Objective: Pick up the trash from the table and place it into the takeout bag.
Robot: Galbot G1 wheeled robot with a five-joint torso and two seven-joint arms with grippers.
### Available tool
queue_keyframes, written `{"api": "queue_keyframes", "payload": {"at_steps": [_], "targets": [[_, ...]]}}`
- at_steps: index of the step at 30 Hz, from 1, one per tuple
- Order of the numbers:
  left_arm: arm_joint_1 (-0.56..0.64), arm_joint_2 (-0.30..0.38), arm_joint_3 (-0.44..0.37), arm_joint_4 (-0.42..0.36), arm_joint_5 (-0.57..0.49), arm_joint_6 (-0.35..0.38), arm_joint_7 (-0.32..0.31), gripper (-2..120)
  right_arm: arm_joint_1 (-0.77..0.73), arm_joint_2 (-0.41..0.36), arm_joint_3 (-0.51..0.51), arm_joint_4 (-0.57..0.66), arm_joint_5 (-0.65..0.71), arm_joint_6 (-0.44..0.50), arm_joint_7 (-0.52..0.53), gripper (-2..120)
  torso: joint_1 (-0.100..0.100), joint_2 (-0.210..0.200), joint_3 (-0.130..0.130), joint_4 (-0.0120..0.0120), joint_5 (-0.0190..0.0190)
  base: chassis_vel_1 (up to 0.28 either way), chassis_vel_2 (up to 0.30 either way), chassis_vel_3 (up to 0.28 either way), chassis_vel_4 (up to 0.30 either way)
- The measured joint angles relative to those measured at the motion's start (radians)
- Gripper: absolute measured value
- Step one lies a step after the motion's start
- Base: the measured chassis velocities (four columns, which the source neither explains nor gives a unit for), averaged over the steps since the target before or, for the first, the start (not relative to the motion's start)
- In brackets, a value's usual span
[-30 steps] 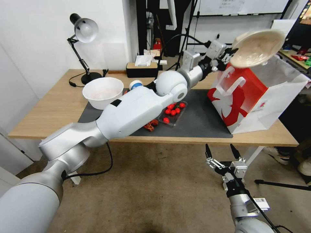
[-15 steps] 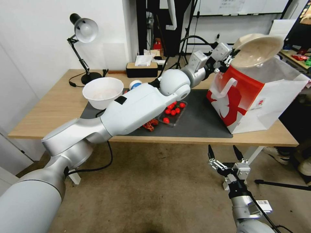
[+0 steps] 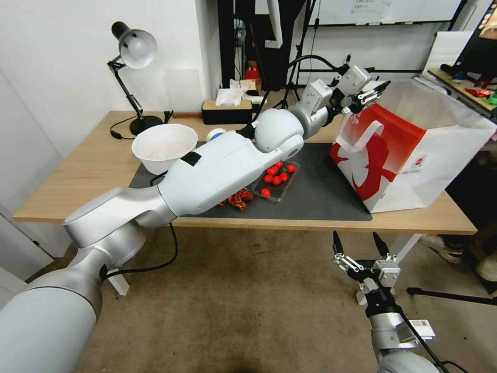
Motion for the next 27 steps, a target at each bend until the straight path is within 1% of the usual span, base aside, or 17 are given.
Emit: {"api": "queue_keyframes", "payload": {"at_steps": [2,6,9,10,11,13,14,15,16,17,19,20,22,23,25,26,27], "targets": [[0.032,0.042,-0.014,-0.037,-0.016,0.002,-0.031,76,-0.001,0.000,0.000,0.005,0.000,0.000,0.000,100,0.000,0.000,0.000,0.0002,-0.0001,0.000,0.000,0.000,0.000],[0.089,0.105,-0.044,-0.098,-0.021,0.019,-0.049,86,-0.002,0.001,-0.001,0.008,0.000,0.000,0.000,100,0.000,0.000,0.000,0.0003,-0.0002,0.000,0.000,0.000,0.000],[0.213,0.210,-0.127,-0.208,0.000,0.044,-0.058,99,-0.002,0.003,-0.003,0.008,0.000,-0.001,-0.001,100,0.000,0.000,0.000,0.0004,-0.0004,0.000,0.000,0.000,0.000],[0.266,0.241,-0.163,-0.245,0.017,0.046,-0.058,99,-0.002,0.003,-0.004,0.008,0.000,-0.001,-0.001,100,0.000,0.000,0.000,0.0005,-0.0004,0.000,0.000,0.000,0.000],[0.266,0.241,-0.163,-0.245,0.017,0.046,-0.058,99,-0.002,0.003,-0.004,0.008,0.000,-0.001,-0.001,100,0.000,0.000,0.000,0.0005,-0.0004,0.000,0.000,0.000,0.000],[0.372,0.295,-0.242,-0.317,0.045,0.050,-0.055,100,-0.003,0.003,-0.004,0.009,0.000,-0.001,-0.002,100,0.000,0.000,0.000,0.0007,-0.0007,0.000,0.000,0.000,0.000],[0.372,0.295,-0.242,-0.317,0.045,0.050,-0.055,100,-0.003,0.003,-0.004,0.009,0.000,-0.001,-0.002,100,0.000,0.000,0.000,0.0007,-0.0007,0.000,0.000,0.000,0.000],[0.510,0.344,-0.342,-0.394,0.082,0.048,-0.040,100,-0.006,0.002,-0.004,0.013,0.000,-0.001,-0.002,100,0.000,0.000,0.000,0.0005,-0.0005,0.000,0.000,0.000,0.000],[0.571,0.362,-0.382,-0.418,0.100,0.044,-0.032,100,-0.007,0.000,-0.004,0.015,0.000,-0.001,-0.002,100,0.000,0.000,0.000,0.0004,-0.0005,0.000,0.000,0.000,0.000],[0.571,0.362,-0.382,-0.418,0.100,0.044,-0.032,100,-0.007,0.000,-0.004,0.015,0.000,-0.001,-0.002,100,0.000,0.000,0.000,0.0004,-0.0005,0.000,0.000,0.000,0.000],[0.769,0.411,-0.512,-0.478,0.154,0.016,0.004,100,-0.009,-0.007,-0.002,0.021,0.000,-0.001,-0.002,100,0.000,0.000,0.000,0.0005,-0.0007,0.000,0.000,0.000,0.000],[0.769,0.411,-0.512,-0.478,0.154,0.016,0.004,100,-0.009,-0.007,-0.002,0.021,0.000,-0.001,-0.002,100,0.000,0.000,0.000,0.0005,-0.0007,0.000,0.000,0.000,0.000],[0.948,0.431,-0.650,-0.522,0.221,-0.021,0.018,100,-0.009,-0.015,-0.001,0.026,0.001,-0.001,-0.002,100,0.000,0.000,0.000,0.0008,-0.0001,0.000,0.000,0.000,0.000],[0.948,0.431,-0.650,-0.522,0.221,-0.021,0.018,100,-0.009,-0.015,-0.001,0.026,0.001,-0.001,-0.002,100,0.000,0.000,0.000,0.0008,-0.0001,0.000,0.000,0.000,0.000],[1.127,0.416,-0.765,-0.558,0.286,-0.058,0.012,100,-0.008,-0.020,0.000,0.032,0.002,-0.001,-0.002,100,0.000,0.000,0.000,0.0004,-0.0006,0.000,0.000,0.000,0.000],[1.127,0.416,-0.765,-0.558,0.286,-0.058,0.012,100,-0.008,-0.020,0.000,0.032,0.002,-0.001,-0.002,100,0.000,0.000,0.000,0.0004,-0.0006,0.000,0.000,0.000,0.000],[1.184,0.402,-0.806,-0.570,0.311,-0.068,0.010,100,-0.007,-0.022,0.000,0.033,0.003,-0.001,-0.002,100,0.000,0.000,0.000,0.0002,-0.0005,0.000,0.000,0.000,0.000]]}}
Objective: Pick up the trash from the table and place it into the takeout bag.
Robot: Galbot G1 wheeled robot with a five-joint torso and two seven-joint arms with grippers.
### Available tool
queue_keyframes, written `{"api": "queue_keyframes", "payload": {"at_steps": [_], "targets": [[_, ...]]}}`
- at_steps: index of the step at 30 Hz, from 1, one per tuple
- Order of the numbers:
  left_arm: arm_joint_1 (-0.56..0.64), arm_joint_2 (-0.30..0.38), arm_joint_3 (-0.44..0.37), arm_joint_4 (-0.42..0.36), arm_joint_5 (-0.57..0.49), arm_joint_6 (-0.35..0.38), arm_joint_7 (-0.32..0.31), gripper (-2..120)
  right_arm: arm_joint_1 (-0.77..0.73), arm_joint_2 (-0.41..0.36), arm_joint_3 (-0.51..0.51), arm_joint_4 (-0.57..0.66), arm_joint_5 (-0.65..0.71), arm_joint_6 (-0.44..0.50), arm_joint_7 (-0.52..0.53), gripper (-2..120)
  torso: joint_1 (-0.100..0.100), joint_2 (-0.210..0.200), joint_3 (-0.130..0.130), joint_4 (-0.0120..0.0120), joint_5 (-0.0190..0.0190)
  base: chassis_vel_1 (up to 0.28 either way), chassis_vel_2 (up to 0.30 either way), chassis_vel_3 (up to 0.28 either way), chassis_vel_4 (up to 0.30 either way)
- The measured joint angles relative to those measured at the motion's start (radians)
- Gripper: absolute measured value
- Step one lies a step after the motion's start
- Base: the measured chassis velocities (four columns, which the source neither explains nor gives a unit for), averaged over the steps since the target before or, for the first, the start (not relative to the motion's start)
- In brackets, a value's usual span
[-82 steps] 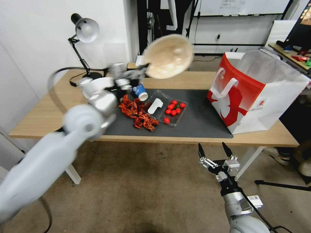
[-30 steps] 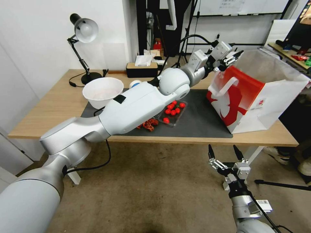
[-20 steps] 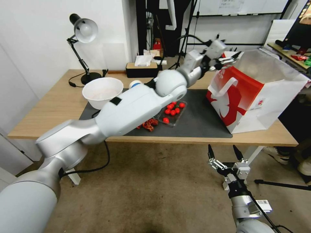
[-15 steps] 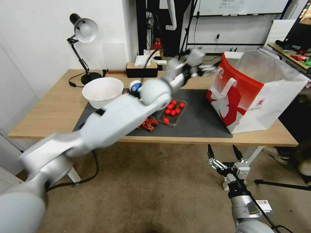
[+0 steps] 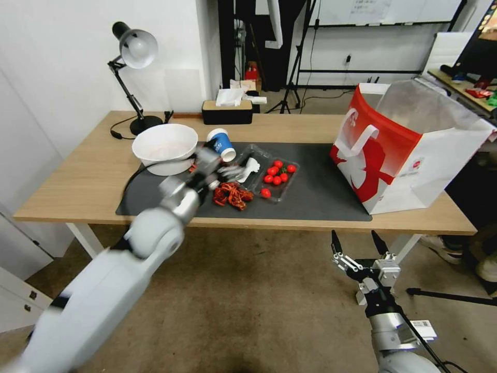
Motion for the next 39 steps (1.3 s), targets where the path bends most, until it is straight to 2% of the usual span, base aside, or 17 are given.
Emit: {"api": "queue_keyframes", "payload": {"at_steps": [1,2,5,7,8,10,13,17,39], "targets": [[0.000,0.000,0.000,0.000,0.000,0.000,0.000,100,0.000,0.000,0.000,0.000,0.000,0.000,0.000,100,0.000,0.000,0.000,0.0000,0.0000,0.000,0.000,0.000,0.000],[0.108,-0.030,-0.071,-0.017,0.045,-0.029,-0.002,100,0.002,-0.004,0.000,0.000,0.006,0.000,0.000,100,0.000,0.000,0.000,0.0000,0.0006,0.000,0.000,0.000,0.000],[0.165,-0.048,-0.107,-0.022,0.068,-0.044,-0.002,100,0.002,-0.006,0.000,0.000,0.012,0.000,-0.001,100,0.000,0.000,0.000,0.0002,0.0001,0.000,0.000,0.000,0.000],[0.275,-0.080,-0.171,-0.026,0.112,-0.086,-0.004,100,0.003,-0.009,-0.001,0.000,0.017,-0.001,-0.003,100,0.000,0.000,0.000,0.0001,0.0006,0.000,0.000,0.000,0.000],[0.275,-0.080,-0.171,-0.026,0.112,-0.086,-0.004,100,0.003,-0.009,-0.001,0.000,0.017,-0.001,-0.003,100,0.000,0.000,0.000,0.0001,0.0006,0.000,0.000,0.000,0.000],[0.431,-0.139,-0.272,-0.026,0.163,-0.142,-0.015,100,0.006,-0.013,-0.004,-0.004,0.020,-0.001,-0.004,100,0.000,0.000,0.000,0.0006,0.0006,0.000,0.000,0.000,0.000],[0.482,-0.164,-0.296,-0.022,0.191,-0.168,-0.027,100,0.008,-0.013,-0.006,-0.008,0.020,-0.001,-0.004,100,0.000,0.000,0.000,-0.0001,0.0007,0.000,0.000,0.000,0.000],[0.515,-0.189,-0.311,-0.013,0.227,-0.201,-0.031,100,0.009,-0.014,-0.011,-0.009,0.020,-0.001,-0.004,100,0.000,0.000,0.000,0.0000,0.0006,0.000,0.000,0.000,0.000],[0.499,-0.208,-0.306,0.041,0.221,-0.224,-0.036,100,0.024,-0.005,-0.035,-0.017,0.018,-0.024,0.006,100,0.000,0.000,0.000,0.0001,0.0004,0.000,0.000,0.000,0.000]]}}
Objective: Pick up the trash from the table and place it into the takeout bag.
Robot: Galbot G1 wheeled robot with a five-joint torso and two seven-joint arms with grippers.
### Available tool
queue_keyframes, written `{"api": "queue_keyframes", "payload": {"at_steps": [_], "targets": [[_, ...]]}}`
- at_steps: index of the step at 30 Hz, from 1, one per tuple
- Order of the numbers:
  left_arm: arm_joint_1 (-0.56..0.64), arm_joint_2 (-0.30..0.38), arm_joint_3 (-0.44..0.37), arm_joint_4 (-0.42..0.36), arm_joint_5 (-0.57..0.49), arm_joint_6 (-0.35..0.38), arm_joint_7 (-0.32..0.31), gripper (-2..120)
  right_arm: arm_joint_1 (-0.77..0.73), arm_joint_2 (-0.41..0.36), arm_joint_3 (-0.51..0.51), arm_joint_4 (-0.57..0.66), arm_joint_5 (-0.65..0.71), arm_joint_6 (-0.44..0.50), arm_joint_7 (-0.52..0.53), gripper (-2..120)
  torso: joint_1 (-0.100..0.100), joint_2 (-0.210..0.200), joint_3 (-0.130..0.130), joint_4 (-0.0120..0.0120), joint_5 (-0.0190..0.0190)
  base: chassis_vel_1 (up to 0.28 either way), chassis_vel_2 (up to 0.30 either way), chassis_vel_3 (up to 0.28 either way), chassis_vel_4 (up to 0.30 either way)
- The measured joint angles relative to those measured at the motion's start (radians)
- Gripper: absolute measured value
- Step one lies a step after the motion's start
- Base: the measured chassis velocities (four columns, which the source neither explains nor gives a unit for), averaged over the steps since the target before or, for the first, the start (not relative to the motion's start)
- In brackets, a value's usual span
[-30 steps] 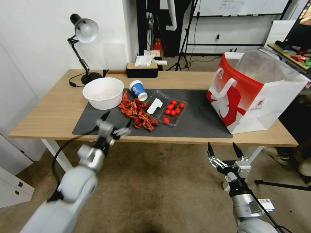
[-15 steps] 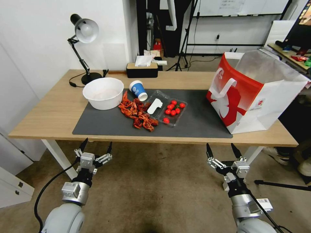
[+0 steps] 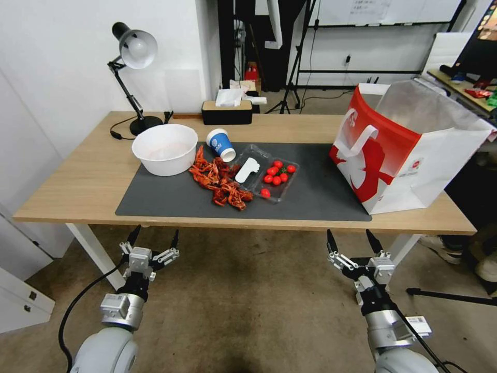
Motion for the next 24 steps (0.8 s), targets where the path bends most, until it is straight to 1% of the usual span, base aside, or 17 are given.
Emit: {"api": "queue_keyframes", "payload": {"at_steps": [6,7,8,9,10,12,13,14,15,16,17,18,20,21,22,23,24], "targets": [[-0.012,0.008,0.006,0.003,-0.004,-0.001,-0.002,100,0.001,0.001,-0.001,-0.006,0.001,-0.001,0.002,100,0.000,0.000,0.000,0.0003,0.0001,0.000,0.000,0.000,0.000],[-0.036,0.020,0.017,0.001,-0.008,0.008,-0.011,100,0.002,0.000,-0.002,-0.006,0.001,-0.001,0.002,100,0.000,0.000,0.000,0.0005,-0.0002,0.000,0.000,0.000,0.000],[-0.084,0.042,0.033,-0.010,-0.030,0.047,-0.027,100,0.004,-0.001,-0.005,-0.006,0.001,-0.005,0.003,100,0.000,0.000,0.000,0.0002,-0.0002,0.000,0.000,0.000,0.000],[-0.084,0.042,0.033,-0.010,-0.030,0.047,-0.027,100,0.004,-0.001,-0.005,-0.006,0.001,-0.005,0.003,100,0.000,0.000,0.000,0.0002,-0.0002,0.000,0.000,0.000,0.000],[-0.116,0.056,0.043,-0.019,-0.050,0.073,-0.032,100,0.006,-0.002,-0.007,-0.006,0.001,-0.007,0.004,100,0.000,0.000,0.000,0.0001,-0.0001,0.000,0.000,0.000,0.000],[-0.236,0.110,0.081,-0.038,-0.120,0.154,-0.049,100,0.011,-0.002,-0.013,0.002,-0.001,-0.015,0.010,100,0.000,0.000,0.000,0.0000,0.0000,0.000,0.000,0.000,0.000],[-0.236,0.110,0.081,-0.038,-0.120,0.154,-0.049,100,0.011,-0.002,-0.013,0.002,-0.001,-0.015,0.010,100,0.000,0.000,0.000,0.0000,0.0000,0.000,0.000,0.000,0.000],[-0.276,0.128,0.097,-0.042,-0.144,0.174,-0.054,100,0.012,-0.003,-0.014,0.005,-0.003,-0.018,0.013,100,0.000,0.000,0.000,-0.0002,0.0002,0.000,0.000,0.000,0.000],[-0.367,0.176,0.147,-0.048,-0.216,0.222,-0.076,100,0.013,-0.003,-0.016,0.010,-0.007,-0.025,0.019,100,0.000,0.000,0.000,-0.0008,0.0002,0.000,0.000,0.000,0.000],[-0.419,0.208,0.181,-0.048,-0.274,0.251,-0.096,100,0.014,-0.003,-0.016,0.015,-0.010,-0.030,0.022,100,0.000,0.000,0.000,-0.0003,-0.0003,0.000,0.000,0.000,0.000],[-0.419,0.208,0.181,-0.048,-0.274,0.251,-0.096,100,0.014,-0.003,-0.016,0.015,-0.010,-0.030,0.022,100,0.000,0.000,0.000,-0.0003,-0.0003,0.000,0.000,0.000,0.000],[-0.489,0.246,0.228,-0.047,-0.351,0.291,-0.127,100,0.014,-0.004,-0.016,0.018,-0.012,-0.033,0.024,100,0.000,0.000,0.000,0.0003,0.0000,0.000,0.000,0.000,0.000],[-0.646,0.301,0.329,-0.017,-0.473,0.360,-0.195,100,0.011,-0.005,-0.016,0.025,-0.018,-0.039,0.029,100,0.000,0.000,0.000,0.0002,0.0002,0.000,0.000,0.000,0.000],[-0.646,0.301,0.329,-0.017,-0.473,0.360,-0.195,100,0.011,-0.005,-0.016,0.025,-0.018,-0.039,0.029,100,0.000,0.000,0.000,0.0002,0.0002,0.000,0.000,0.000,0.000],[-0.762,0.319,0.413,0.026,-0.530,0.387,-0.241,100,0.009,-0.003,-0.015,0.030,-0.025,-0.043,0.032,100,0.000,0.000,0.000,-0.0002,0.0002,0.000,0.000,0.000,0.000],[-0.762,0.319,0.413,0.026,-0.530,0.387,-0.241,100,0.009,-0.003,-0.015,0.030,-0.025,-0.043,0.032,100,0.000,0.000,0.000,-0.0002,0.0002,0.000,0.000,0.000,0.000],[-0.828,0.323,0.474,0.057,-0.559,0.398,-0.264,100,0.008,-0.001,-0.015,0.033,-0.030,-0.046,0.035,100,0.000,0.000,0.000,0.0000,0.0004,0.000,0.000,0.000,0.000]]}}
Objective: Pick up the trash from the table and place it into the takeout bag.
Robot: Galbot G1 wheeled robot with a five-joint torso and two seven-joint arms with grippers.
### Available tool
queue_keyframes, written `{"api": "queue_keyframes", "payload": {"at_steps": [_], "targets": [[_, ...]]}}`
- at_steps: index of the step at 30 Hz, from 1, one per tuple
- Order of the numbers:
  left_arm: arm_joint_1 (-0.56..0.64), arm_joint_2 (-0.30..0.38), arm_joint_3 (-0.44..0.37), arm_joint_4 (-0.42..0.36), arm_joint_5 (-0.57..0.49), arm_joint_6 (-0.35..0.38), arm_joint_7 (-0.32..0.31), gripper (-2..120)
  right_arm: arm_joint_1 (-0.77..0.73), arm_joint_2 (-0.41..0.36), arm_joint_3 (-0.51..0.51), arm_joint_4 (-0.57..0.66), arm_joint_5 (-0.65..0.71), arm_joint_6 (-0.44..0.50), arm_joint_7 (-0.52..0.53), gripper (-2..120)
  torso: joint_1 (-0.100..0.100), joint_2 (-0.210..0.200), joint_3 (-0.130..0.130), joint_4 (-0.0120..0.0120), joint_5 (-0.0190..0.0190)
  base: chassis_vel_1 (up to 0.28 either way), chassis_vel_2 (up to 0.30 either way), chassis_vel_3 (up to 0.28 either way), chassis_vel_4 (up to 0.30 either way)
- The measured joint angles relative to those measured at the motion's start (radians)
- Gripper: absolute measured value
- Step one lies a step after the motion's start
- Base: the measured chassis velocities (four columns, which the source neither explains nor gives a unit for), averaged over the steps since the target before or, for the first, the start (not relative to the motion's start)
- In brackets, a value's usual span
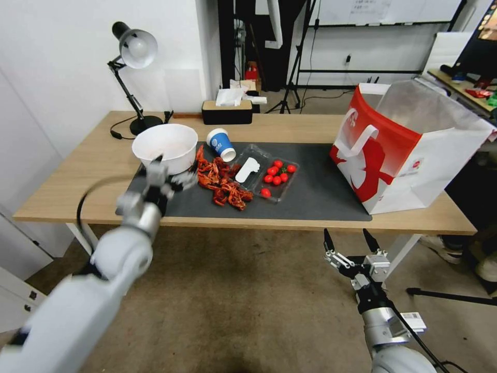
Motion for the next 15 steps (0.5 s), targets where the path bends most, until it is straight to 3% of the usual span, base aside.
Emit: {"api": "queue_keyframes", "payload": {"at_steps": [1,2,3,5,7,8,10,11,14,15], "targets": [[-0.087,-0.003,0.086,0.041,-0.049,0.018,-0.035,100,-0.001,0.004,0.000,0.004,-0.007,-0.005,0.004,100,0.000,0.000,0.000,0.0000,-0.0006,0.000,0.000,0.000,0.000],[-0.087,-0.003,0.086,0.041,-0.049,0.018,-0.035,100,-0.001,0.004,0.000,0.004,-0.007,-0.005,0.004,100,0.000,0.000,0.000,0.0000,-0.0006,0.000,0.000,0.000,0.000],[-0.161,-0.014,0.153,0.075,-0.091,0.035,-0.077,100,-0.003,0.006,-0.001,0.009,-0.012,-0.010,0.008,100,0.000,0.000,0.000,0.0001,-0.0008,0.000,0.000,0.000,0.000],[-0.201,-0.023,0.186,0.093,-0.113,0.048,-0.104,100,-0.003,0.008,-0.001,0.011,-0.014,-0.012,0.011,100,0.000,0.000,0.000,-0.0003,-0.0002,0.000,0.000,0.000,0.000],[-0.353,-0.081,0.287,0.172,-0.193,0.136,-0.219,100,-0.006,0.011,0.000,0.019,-0.024,-0.019,0.019,100,0.000,0.000,0.000,-0.0001,-0.0005,0.000,0.000,0.000,0.000],[-0.353,-0.081,0.287,0.172,-0.193,0.136,-0.219,100,-0.006,0.011,0.000,0.019,-0.024,-0.019,0.019,100,0.000,0.000,0.000,-0.0001,-0.0005,0.000,0.000,0.000,0.000],[-0.457,-0.136,0.333,0.245,-0.263,0.215,-0.301,100,-0.015,0.013,0.010,0.028,-0.028,-0.022,0.023,100,0.000,0.000,0.000,0.0001,-0.0001,0.000,0.000,0.000,0.000],[-0.457,-0.136,0.333,0.245,-0.263,0.215,-0.301,100,-0.015,0.013,0.010,0.028,-0.028,-0.022,0.023,100,0.000,0.000,0.000,0.0001,-0.0001,0.000,0.000,0.000,0.000],[-0.541,-0.189,0.387,0.306,-0.369,0.276,-0.401,100,-0.023,0.016,0.021,0.031,-0.029,-0.023,0.024,100,0.000,0.000,0.000,0.0001,0.0000,0.000,0.000,0.000,0.000],[-0.541,-0.189,0.387,0.306,-0.369,0.276,-0.401,100,-0.023,0.016,0.021,0.031,-0.029,-0.023,0.024,100,0.000,0.000,0.000,0.0001,0.0000,0.000,0.000,0.000,0.000]]}}
